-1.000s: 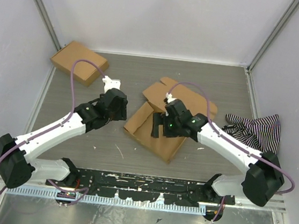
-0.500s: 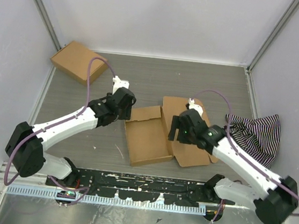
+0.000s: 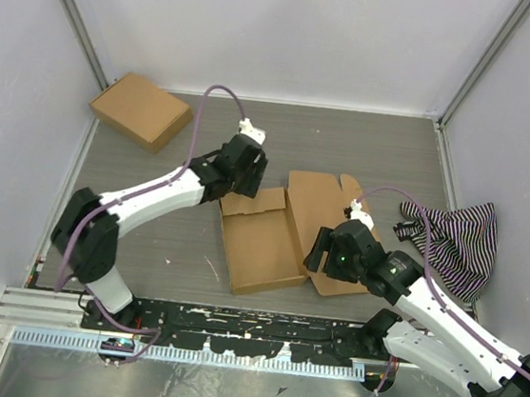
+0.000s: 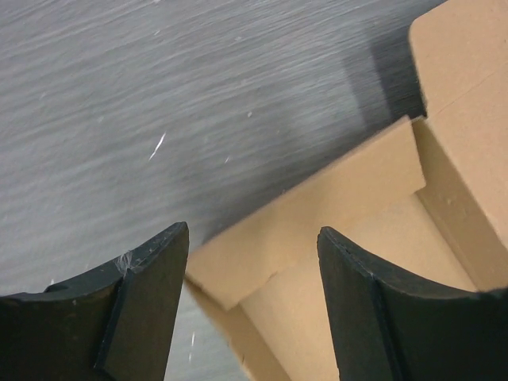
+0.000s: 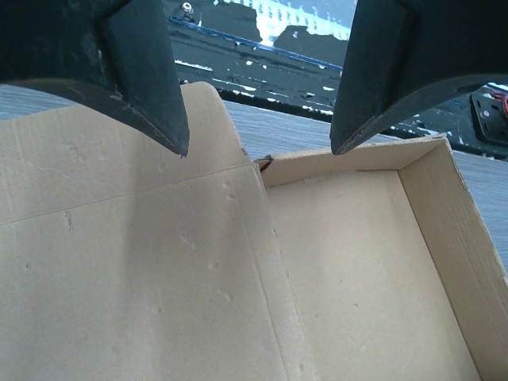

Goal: Fold the paper box

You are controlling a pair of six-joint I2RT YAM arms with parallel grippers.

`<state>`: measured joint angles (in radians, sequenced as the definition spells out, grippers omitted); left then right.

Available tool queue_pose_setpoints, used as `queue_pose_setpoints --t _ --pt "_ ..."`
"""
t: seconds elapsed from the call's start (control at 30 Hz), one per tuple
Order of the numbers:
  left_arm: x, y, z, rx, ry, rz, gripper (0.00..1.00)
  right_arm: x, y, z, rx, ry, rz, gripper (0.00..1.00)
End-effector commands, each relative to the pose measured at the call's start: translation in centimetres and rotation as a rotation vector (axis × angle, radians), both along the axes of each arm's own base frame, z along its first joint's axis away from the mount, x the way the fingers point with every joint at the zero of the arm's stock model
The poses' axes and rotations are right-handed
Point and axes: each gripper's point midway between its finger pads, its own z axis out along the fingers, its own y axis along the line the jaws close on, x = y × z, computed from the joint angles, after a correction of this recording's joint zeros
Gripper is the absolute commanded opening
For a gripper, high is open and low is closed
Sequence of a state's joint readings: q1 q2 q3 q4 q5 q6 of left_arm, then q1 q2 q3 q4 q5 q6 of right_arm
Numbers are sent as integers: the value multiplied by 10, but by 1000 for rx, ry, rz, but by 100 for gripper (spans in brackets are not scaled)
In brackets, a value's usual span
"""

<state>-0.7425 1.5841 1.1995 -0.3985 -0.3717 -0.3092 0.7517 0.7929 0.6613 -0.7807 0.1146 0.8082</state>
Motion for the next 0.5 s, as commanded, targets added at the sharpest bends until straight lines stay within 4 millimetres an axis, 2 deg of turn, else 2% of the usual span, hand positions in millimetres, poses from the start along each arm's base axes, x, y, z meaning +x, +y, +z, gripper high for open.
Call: queue_pose_setpoints --t 0.0,0.07,0.17,0.3,0.4,0.47 --pt "22 -32 -18 5 60 -204 72 7 8 12 43 -33 -9 77" --pt "21 -43 -34 -14 99 -272 71 7 11 15 53 -39 7 77" --pt "22 -49 -51 -36 120 -299 70 10 14 21 58 -55 19 77" --pt "18 -58 -66 -69 139 -339 66 13 16 27 58 -72 29 77" --pt "20 -56 -78 -48 160 -317 57 14 18 27 58 -74 37 77" --pt "21 -53 -85 -32 183 -294 42 15 18 25 51 -70 39 77"
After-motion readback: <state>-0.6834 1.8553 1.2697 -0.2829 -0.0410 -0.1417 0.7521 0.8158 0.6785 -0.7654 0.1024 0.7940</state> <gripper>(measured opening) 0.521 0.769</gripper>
